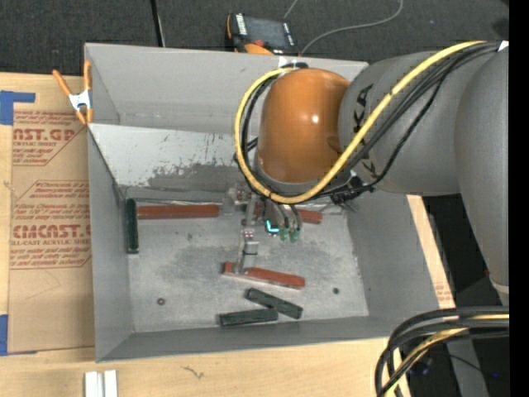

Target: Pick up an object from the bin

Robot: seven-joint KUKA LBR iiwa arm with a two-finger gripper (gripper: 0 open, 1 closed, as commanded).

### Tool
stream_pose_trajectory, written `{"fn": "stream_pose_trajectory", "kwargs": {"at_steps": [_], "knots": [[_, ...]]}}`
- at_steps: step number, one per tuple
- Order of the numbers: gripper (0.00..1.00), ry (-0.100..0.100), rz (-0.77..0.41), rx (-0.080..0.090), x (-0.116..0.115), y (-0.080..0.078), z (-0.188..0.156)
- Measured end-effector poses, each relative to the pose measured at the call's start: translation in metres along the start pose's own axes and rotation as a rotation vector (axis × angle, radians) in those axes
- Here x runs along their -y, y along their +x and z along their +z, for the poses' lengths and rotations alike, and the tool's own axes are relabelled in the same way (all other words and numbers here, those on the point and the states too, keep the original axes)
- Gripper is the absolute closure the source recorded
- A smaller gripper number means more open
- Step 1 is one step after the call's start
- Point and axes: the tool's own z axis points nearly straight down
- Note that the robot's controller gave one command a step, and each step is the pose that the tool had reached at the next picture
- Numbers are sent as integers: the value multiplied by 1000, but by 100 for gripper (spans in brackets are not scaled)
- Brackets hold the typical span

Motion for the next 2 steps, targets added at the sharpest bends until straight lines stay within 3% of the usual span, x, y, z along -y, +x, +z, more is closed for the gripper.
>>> {"fn": "stream_pose_trajectory", "kwargs": {"at_steps": [1,2], "knots": [[0,0,16,-1,54,12,115],[100,-1,13,-1,52,10,109]]}}
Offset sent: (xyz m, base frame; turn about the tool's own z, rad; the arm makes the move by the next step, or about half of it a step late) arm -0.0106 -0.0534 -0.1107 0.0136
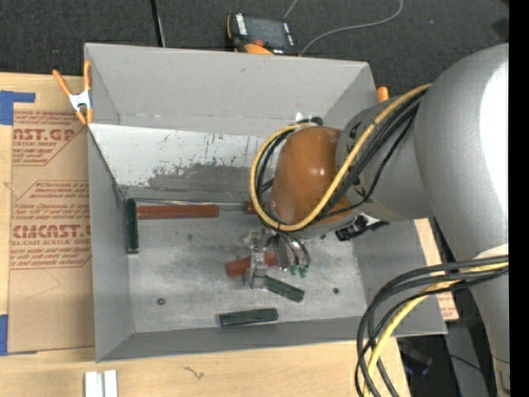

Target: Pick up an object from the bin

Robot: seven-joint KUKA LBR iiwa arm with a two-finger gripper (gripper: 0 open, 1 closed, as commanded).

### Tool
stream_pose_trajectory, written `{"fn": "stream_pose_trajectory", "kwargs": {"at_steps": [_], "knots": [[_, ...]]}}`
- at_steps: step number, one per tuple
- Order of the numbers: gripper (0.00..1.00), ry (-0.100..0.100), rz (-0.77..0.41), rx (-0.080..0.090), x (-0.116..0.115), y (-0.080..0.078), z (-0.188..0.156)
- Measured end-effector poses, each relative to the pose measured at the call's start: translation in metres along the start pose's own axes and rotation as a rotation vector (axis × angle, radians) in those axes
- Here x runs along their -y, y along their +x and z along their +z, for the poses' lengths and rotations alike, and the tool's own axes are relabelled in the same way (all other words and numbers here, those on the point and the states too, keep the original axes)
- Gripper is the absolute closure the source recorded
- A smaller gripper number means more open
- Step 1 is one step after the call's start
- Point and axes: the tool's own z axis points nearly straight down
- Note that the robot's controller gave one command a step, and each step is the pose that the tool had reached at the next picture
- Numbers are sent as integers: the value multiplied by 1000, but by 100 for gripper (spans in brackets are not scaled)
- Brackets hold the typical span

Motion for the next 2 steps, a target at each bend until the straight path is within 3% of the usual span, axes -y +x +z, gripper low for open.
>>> {"fn": "stream_pose_trajectory", "kwargs": {"at_steps": [1,2], "knots": [[100,0,-5,16,-11,7,-112],[100,2,16,14,10,-18,-144]]}}
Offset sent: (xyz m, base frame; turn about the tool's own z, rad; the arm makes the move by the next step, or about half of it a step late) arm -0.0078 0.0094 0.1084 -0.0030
